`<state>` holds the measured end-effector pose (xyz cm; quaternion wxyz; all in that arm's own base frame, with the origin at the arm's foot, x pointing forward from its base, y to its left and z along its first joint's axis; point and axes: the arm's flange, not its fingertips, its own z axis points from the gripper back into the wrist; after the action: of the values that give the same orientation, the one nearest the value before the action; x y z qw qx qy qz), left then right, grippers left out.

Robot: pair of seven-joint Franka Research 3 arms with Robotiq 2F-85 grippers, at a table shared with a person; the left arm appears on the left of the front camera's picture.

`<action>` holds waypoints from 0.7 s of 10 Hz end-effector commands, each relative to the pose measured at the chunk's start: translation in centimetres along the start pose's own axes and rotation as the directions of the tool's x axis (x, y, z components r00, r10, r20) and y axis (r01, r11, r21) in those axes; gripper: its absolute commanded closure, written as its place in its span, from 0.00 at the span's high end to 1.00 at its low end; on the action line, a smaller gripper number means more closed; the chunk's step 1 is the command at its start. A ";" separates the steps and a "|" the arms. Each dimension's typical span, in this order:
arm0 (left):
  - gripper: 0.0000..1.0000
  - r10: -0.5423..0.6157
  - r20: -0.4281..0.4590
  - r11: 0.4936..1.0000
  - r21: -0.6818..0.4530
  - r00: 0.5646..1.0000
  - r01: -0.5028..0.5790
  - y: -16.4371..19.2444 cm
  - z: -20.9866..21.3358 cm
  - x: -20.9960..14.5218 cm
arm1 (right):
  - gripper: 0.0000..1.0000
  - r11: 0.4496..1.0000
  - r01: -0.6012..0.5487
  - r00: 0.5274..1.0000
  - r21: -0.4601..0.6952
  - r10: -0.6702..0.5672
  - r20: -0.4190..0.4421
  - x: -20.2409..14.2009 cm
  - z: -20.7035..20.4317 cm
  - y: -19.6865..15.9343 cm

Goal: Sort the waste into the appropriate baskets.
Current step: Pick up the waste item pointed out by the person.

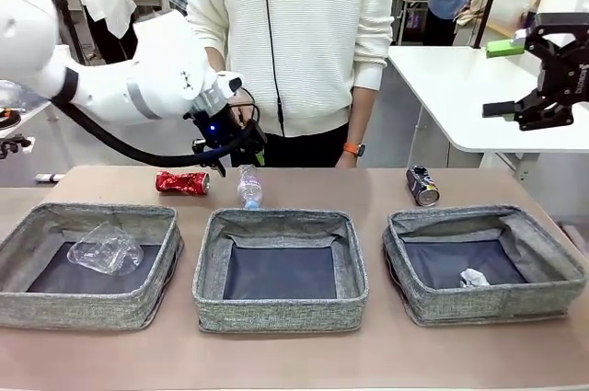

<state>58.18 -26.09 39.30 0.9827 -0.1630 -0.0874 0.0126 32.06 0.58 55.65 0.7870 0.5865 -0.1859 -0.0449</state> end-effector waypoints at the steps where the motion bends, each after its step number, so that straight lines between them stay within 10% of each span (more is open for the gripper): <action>1: 1.00 0.044 0.017 0.998 0.050 0.999 -0.044 -1.4 -1.9 2.4 | 1.00 1.000 0.021 1.000 -0.001 -0.021 -0.004 0.0 0.0 0.3; 7: 1.00 0.076 0.086 0.979 0.183 0.993 -0.091 -1.6 -6.4 2.5 | 1.00 1.000 0.021 1.000 -0.001 -0.021 -0.004 0.0 0.0 0.3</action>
<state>61.32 -28.95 34.20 0.9890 -0.0928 -0.0990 0.0581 32.06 0.58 55.65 0.7870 0.5866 -0.1859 -0.0449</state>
